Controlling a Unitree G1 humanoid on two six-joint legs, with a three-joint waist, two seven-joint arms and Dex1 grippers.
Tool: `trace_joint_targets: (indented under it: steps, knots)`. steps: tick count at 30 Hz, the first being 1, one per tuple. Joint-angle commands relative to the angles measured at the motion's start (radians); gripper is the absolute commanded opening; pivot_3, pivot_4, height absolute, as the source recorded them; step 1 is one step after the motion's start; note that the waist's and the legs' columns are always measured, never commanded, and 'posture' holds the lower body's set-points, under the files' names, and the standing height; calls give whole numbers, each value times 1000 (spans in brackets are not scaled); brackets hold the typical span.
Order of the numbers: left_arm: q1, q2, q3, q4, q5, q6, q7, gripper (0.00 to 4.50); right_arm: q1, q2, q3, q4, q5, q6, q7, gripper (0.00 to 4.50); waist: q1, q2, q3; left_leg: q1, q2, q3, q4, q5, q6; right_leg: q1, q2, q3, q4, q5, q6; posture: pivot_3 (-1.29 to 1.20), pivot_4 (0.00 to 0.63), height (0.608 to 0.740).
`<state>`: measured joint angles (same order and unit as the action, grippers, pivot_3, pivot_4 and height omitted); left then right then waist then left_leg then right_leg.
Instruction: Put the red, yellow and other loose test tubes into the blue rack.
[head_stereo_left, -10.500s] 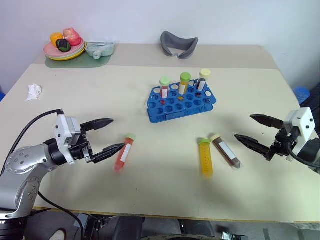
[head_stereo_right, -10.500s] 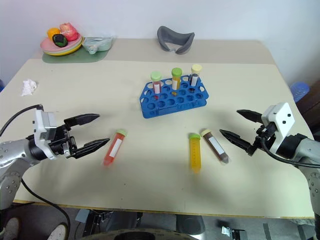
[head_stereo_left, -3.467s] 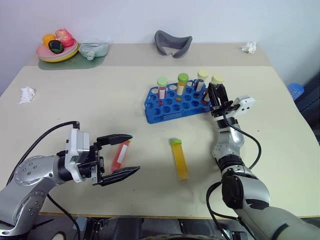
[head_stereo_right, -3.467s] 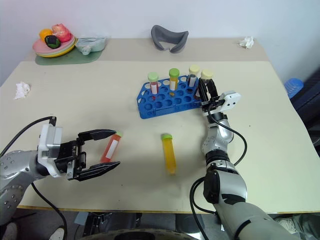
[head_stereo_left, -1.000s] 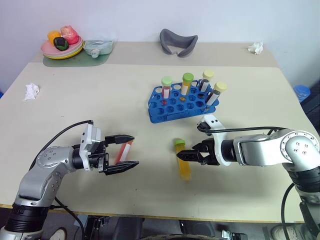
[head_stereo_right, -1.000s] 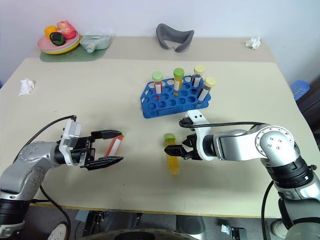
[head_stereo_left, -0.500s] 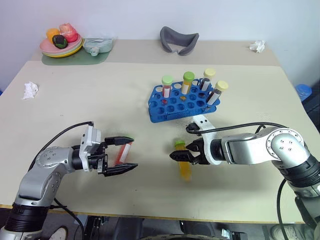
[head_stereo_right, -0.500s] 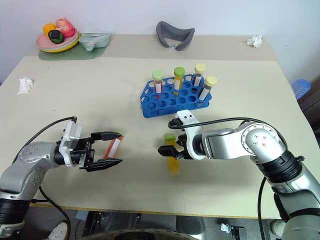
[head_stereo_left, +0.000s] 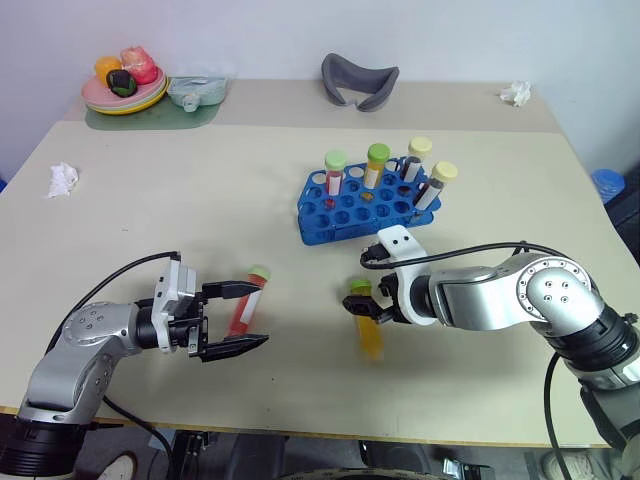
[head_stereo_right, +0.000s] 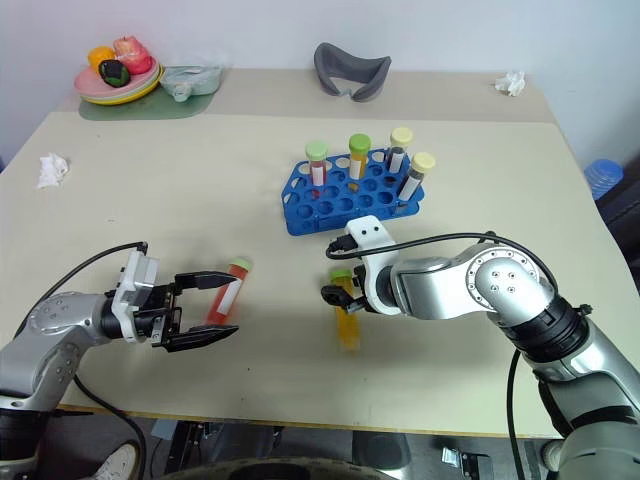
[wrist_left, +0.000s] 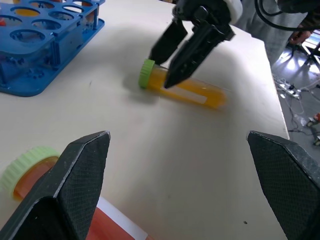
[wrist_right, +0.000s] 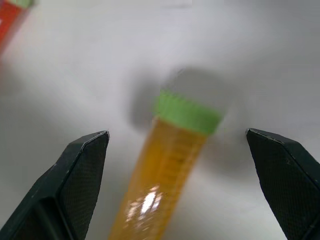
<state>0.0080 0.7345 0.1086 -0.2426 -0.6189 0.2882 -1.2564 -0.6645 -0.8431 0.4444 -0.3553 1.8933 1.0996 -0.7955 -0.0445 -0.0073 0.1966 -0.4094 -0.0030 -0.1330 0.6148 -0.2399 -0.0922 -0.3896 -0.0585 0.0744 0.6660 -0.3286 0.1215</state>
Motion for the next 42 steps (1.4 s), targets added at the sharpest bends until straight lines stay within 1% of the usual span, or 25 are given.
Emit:
trace_joint_targets:
  steps: [1, 8, 18, 26, 28, 30, 31, 32, 33, 34, 35, 42]
  knots:
    - [8, 8, 29, -30, -3, -22, 1, 4500, -8, -18, -20, -33, -45, 24, 21, 4456, 0, 0, 0, 0, 0, 0, 0, 0, 0, 0, 0, 0, 0, 0, 0, 0, 150, 740]
    - [12, 4, 24, -41, -6, -25, 11, 4500, 22, -23, -23, -14, 14, 6, -6, 4456, 0, 0, 0, 0, 0, 0, 0, 0, 0, 0, 0, 0, 0, 0, 0, 0, 150, 740]
    - [19, 10, 25, -56, -17, -12, 20, 4500, 35, -22, -17, -13, 13, -5, -36, 4456, 0, 0, 0, 0, 0, 0, 0, 0, 0, 0, 0, 0, 0, 0, 0, 0, 150, 740]
    - [18, 15, 32, -80, -26, 12, 33, 4500, 47, -1, -7, -9, 77, -45, -66, 4456, 0, -1, -1, 0, 0, 0, 0, 0, 0, 0, 0, 0, 0, 0, 0, 0, 150, 740]
    - [18, 16, 34, -90, -28, 20, 39, 4500, 56, 4, -1, -17, 79, -48, -63, 3939, 0, -1, -1, 0, 0, 0, 0, 0, 0, 0, 0, 0, 0, 0, 0, 0, 150, 740]
    - [20, 18, 36, -98, -30, 27, 44, 4500, 58, 3, 1, -20, 79, -45, -61, 3164, -2, -1, -1, 0, 0, 0, 0, 0, 0, 0, 0, 0, 0, 0, 0, 0, 150, 740]
    - [20, 18, 36, -101, -31, 29, 46, 4500, 58, 3, 1, -20, 79, -44, -60, 2655, -2, -1, -1, 0, 0, 0, 0, 0, 0, 0, 0, 0, 1, 0, 0, 0, 150, 740]
    - [19, 19, 37, -104, -32, 33, 48, 4500, 58, 2, 1, -20, 79, -42, -57, 2008, -2, -1, -1, 0, 0, 0, 0, 0, 0, 0, 0, 0, 1, 0, 0, 0, 150, 740]
    - [19, 19, 38, -106, -32, 36, 50, 4500, 56, 3, 1, -20, 79, -40, -53, 1481, -2, -1, -1, 0, 0, 0, 0, 0, 0, 0, 0, 0, 1, 0, 0, 0, 150, 740]
    - [18, 19, 38, -108, -33, 39, 51, 4500, 55, 3, 1, -19, 79, -38, -50, 1019, -2, -1, -1, 0, 0, 0, 0, 0, 0, 0, 0, 0, 1, 0, 0, 0, 150, 740]
    - [18, 19, 40, -110, -35, 42, 54, 4500, 54, 3, 0, -19, 79, -36, -45, 778, -2, -1, -1, 0, 0, 0, 0, 0, 0, 0, 0, 0, 1, 0, 0, 0, 150, 740]
    - [18, 16, 42, -126, -44, 55, 71, 4500, 30, -8, -5, -12, 79, -17, -12, 778, -1, -1, -1, 0, 0, 0, 0, 0, 0, 0, 0, 0, 1, 0, 0, 0, 150, 740]
